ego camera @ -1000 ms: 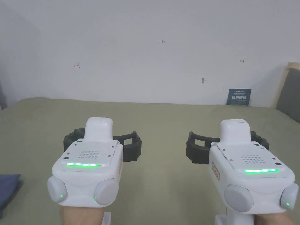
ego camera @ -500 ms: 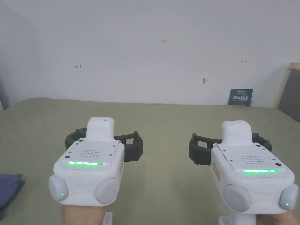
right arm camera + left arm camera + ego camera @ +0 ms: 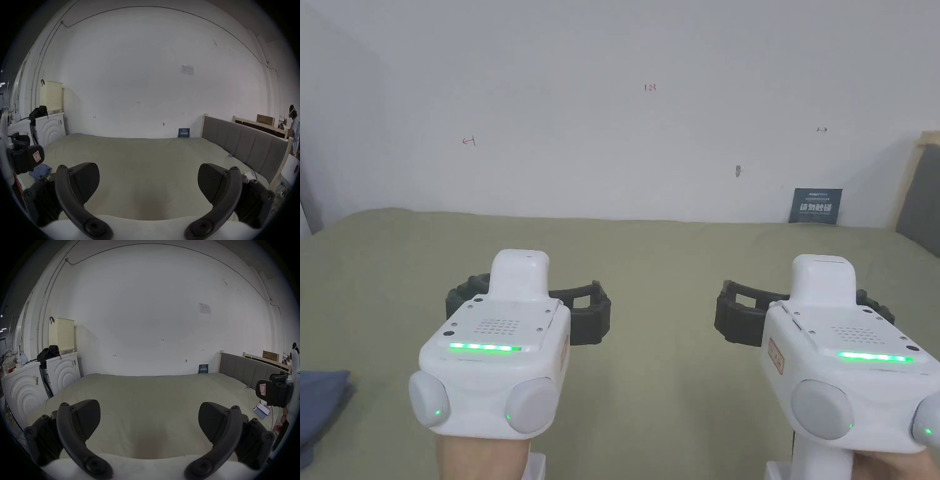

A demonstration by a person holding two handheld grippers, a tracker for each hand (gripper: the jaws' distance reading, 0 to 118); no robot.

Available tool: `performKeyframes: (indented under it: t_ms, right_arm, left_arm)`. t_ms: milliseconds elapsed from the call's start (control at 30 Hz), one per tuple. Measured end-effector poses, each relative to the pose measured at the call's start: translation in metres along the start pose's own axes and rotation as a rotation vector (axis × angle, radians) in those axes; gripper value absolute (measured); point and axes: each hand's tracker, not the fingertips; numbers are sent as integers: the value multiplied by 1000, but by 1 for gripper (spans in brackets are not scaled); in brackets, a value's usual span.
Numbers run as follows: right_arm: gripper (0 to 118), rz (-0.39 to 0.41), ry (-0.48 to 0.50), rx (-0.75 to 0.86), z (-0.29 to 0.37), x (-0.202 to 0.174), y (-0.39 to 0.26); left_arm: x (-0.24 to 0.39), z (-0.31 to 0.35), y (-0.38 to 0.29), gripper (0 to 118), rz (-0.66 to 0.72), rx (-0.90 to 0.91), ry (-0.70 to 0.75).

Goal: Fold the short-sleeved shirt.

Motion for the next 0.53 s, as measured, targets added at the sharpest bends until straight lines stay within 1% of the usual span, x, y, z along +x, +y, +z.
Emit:
performKeyframes:
  t_ms: [133,533]
  right_arm:
    - [118,30,-16,15,-1,-1,-3]
    - [118,69,-19,40,0,-4,-7]
  left_arm:
    - [0,0,0,118,-6,-1,1]
    - [1,1,1,118,-9,3,-2]
